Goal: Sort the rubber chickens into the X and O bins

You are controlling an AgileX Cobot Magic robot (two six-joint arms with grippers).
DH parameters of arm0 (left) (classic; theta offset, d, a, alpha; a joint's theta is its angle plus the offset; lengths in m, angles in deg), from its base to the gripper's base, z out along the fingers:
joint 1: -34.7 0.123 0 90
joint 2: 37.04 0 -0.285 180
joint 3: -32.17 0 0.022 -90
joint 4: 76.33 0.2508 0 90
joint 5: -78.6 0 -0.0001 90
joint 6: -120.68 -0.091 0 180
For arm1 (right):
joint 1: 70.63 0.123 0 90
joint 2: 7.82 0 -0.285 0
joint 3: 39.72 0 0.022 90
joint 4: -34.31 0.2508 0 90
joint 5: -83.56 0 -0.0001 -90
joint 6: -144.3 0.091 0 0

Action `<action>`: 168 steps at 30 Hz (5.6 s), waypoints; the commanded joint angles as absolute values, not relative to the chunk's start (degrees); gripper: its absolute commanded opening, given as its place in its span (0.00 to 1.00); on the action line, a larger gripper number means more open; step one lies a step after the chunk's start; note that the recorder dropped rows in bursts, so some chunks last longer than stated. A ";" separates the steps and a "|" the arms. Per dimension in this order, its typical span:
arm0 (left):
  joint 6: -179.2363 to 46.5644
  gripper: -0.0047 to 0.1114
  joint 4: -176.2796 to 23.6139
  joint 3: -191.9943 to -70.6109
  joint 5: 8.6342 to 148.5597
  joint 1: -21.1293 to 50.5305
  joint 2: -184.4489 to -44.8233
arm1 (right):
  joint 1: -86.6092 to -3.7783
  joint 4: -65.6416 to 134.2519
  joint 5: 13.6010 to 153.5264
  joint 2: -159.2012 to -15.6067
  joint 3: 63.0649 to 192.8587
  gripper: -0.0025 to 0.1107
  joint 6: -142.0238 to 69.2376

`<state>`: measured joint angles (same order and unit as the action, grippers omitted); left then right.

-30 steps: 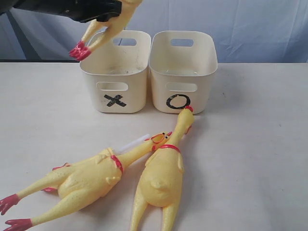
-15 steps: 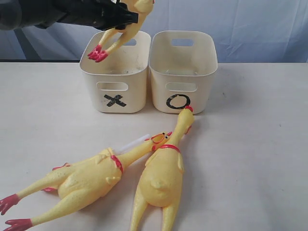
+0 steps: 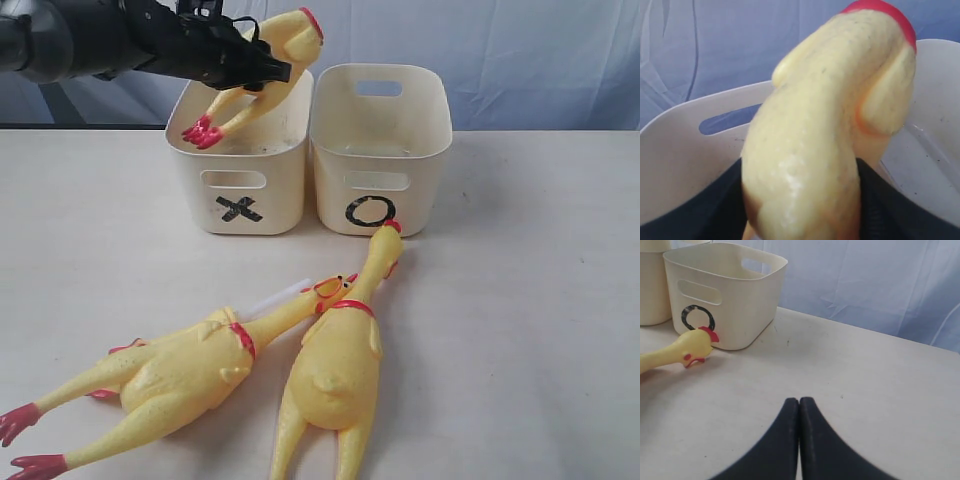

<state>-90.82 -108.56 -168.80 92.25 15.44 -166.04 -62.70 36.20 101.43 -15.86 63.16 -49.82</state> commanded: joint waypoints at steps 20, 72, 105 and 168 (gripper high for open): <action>-83.25 0.11 -107.46 -169.40 95.92 17.98 -170.27 | -62.50 36.36 101.05 -15.61 63.06 0.02 -50.03; -90.07 0.64 -101.36 -169.40 135.27 17.98 -147.58 | -62.50 36.36 101.05 -15.61 63.06 0.02 -50.03; -87.85 0.62 -101.25 -126.50 133.42 17.98 -105.82 | -62.50 40.12 79.26 -15.61 63.06 0.02 -50.03; -86.52 0.62 -103.43 -106.59 135.24 17.98 -65.51 | -62.50 77.95 128.00 -91.71 111.47 0.07 -50.65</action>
